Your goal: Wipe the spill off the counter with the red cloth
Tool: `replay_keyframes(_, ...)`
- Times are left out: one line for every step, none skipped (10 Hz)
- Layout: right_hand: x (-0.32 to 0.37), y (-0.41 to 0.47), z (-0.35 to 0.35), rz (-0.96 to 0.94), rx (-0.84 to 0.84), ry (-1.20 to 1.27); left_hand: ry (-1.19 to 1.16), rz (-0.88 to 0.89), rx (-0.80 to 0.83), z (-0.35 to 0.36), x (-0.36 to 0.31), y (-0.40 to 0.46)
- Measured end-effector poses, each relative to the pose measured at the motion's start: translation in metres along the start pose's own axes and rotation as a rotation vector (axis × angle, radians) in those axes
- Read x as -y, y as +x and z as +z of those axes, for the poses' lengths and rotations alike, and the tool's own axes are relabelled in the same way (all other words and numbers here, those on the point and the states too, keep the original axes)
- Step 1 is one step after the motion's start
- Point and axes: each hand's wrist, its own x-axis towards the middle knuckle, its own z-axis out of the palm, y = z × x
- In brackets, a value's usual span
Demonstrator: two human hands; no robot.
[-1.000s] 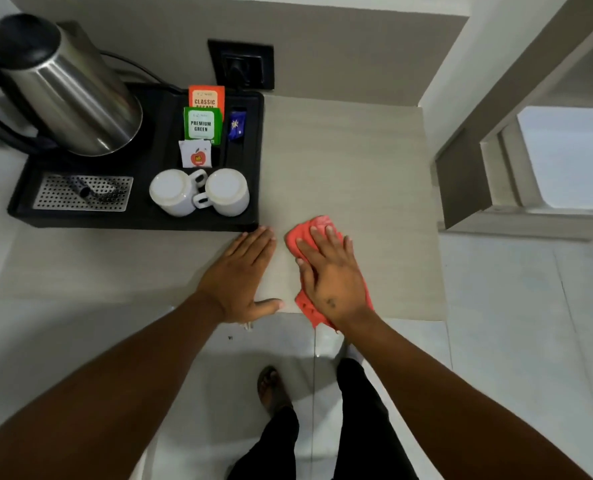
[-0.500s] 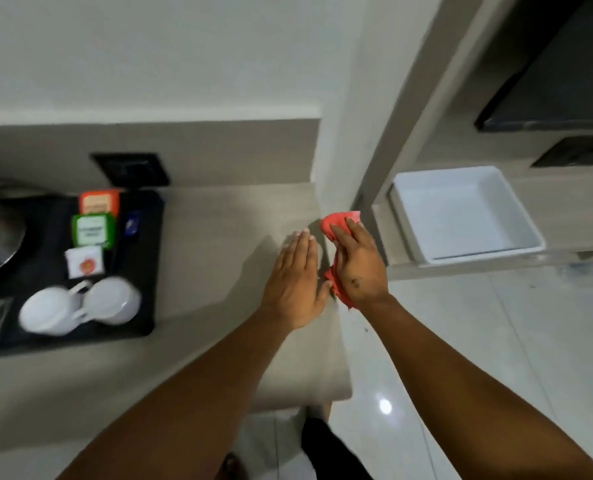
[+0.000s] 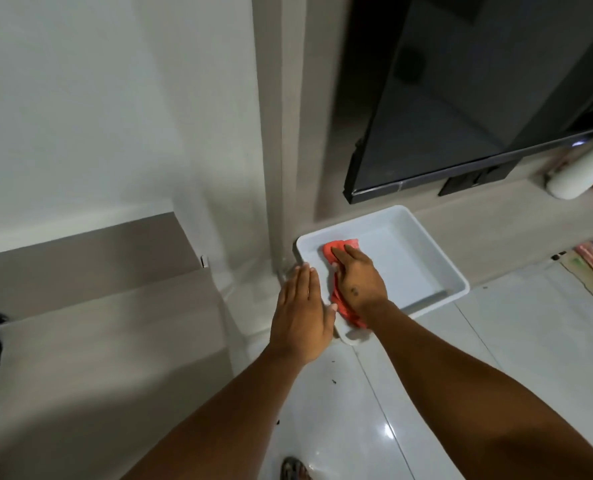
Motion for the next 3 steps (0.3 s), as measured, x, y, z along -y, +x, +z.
replay_keyframes(-0.004, -0.001, 0.004, 0.057, 0.137, -0.007, -0.010, 0.017, 0.005, 0.000, 0.008, -0.003)
replay_keyframes(0.016, -0.012, -0.003, -0.021, 0.000, 0.033, 0.001, 0.008, -0.001, -0.008, 0.025, -0.009)
replay_keyframes(0.049, -0.029, -0.018, -0.160, -0.109, -0.038, 0.063, 0.007, -0.020, -0.030, 0.043, -0.024)
